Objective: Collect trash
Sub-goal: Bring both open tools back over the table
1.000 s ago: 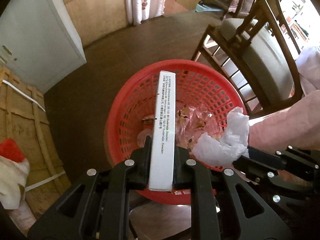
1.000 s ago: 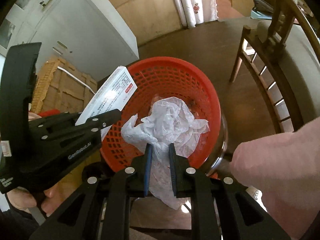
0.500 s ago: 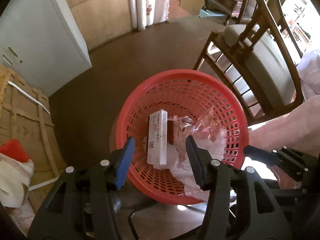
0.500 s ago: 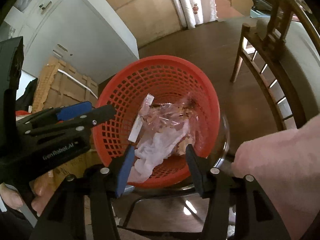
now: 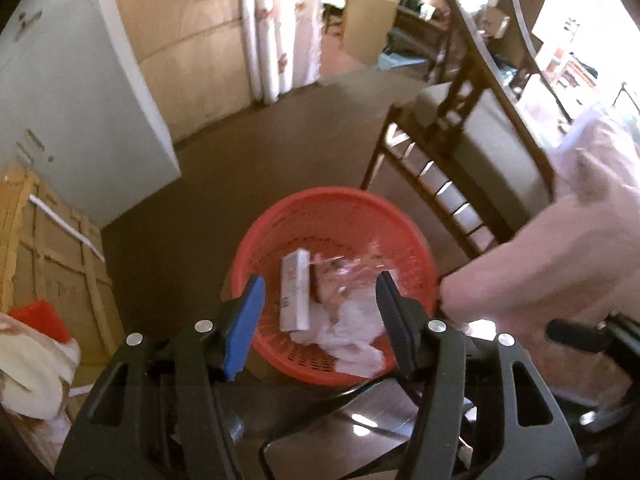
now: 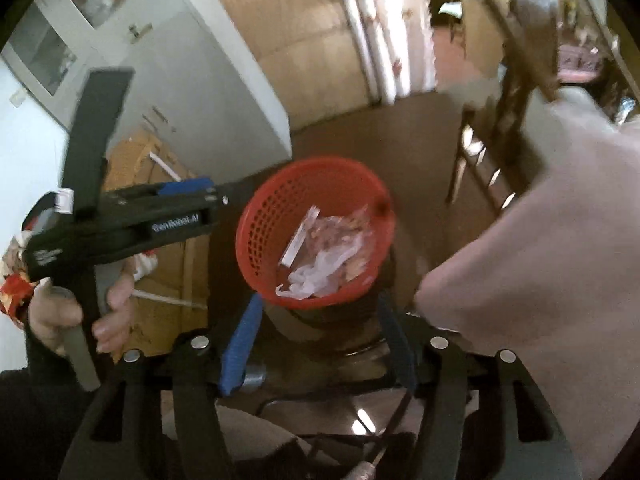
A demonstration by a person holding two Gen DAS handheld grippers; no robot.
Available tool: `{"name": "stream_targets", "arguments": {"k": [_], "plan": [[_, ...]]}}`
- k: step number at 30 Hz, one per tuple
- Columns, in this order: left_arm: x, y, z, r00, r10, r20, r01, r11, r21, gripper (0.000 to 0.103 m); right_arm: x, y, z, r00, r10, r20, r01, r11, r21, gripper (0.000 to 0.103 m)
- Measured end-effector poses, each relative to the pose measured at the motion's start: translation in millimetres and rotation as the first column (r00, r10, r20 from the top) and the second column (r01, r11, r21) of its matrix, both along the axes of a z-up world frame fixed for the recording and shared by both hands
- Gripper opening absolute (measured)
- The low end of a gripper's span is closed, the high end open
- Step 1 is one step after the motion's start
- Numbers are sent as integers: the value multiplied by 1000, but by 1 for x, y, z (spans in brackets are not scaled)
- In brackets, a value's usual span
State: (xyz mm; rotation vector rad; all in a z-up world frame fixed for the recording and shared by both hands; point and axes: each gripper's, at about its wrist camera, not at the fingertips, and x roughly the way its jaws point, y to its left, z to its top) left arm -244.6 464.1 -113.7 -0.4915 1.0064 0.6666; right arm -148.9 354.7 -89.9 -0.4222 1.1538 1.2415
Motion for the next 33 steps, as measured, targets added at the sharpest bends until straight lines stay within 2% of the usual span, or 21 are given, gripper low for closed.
{"name": "stream_targets", "arguments": {"k": [5,8,13,17,19,21,22,23,24,25,27,28,29,30,33], "plan": [[11,-33,39,996,-73,55,70,995,67,60,19,-63,61,991,-107,86,96,989,116,64],[21,-59,62,988,-134,81,125,986,109,62,35,-110,93,970,-201,140,174,968,182,66],[41,-106,96,964,-238,118,218,963,161,64,63,-209,141,895,-390,216,324,902,287,72],[68,-145,114,933,-340,118,314,929,195,66,85,-292,163,806,-537,250,448,828,336,74],[87,-170,125,908,-405,109,375,900,221,66,98,-337,173,750,-614,244,518,776,360,75],[110,-201,141,869,-483,108,445,859,254,66,109,-376,183,706,-671,227,572,729,376,75],[121,-216,148,848,-518,114,475,837,270,67,117,-403,192,664,-712,228,609,692,389,75],[136,-236,161,814,-566,128,516,807,287,70,121,-419,196,635,-735,238,629,670,394,75],[148,-254,171,785,-604,143,546,782,301,71,126,-443,205,584,-769,260,657,636,404,77],[160,-271,180,756,-636,157,573,758,312,74,129,-457,209,552,-788,272,675,614,409,78],[182,-298,194,708,-684,178,617,721,316,76,133,-484,215,486,-825,290,714,565,412,80],[194,-316,201,675,-712,193,645,696,315,76,137,-502,219,445,-841,307,736,539,409,80],[207,-331,208,650,-732,205,664,678,315,76,139,-511,220,424,-848,319,746,527,408,80],[223,-348,215,628,-749,211,681,660,316,76,144,-526,222,384,-860,337,766,500,405,80],[258,-380,228,592,-777,215,715,630,303,76,150,-556,228,302,-897,322,800,423,427,80]]}}
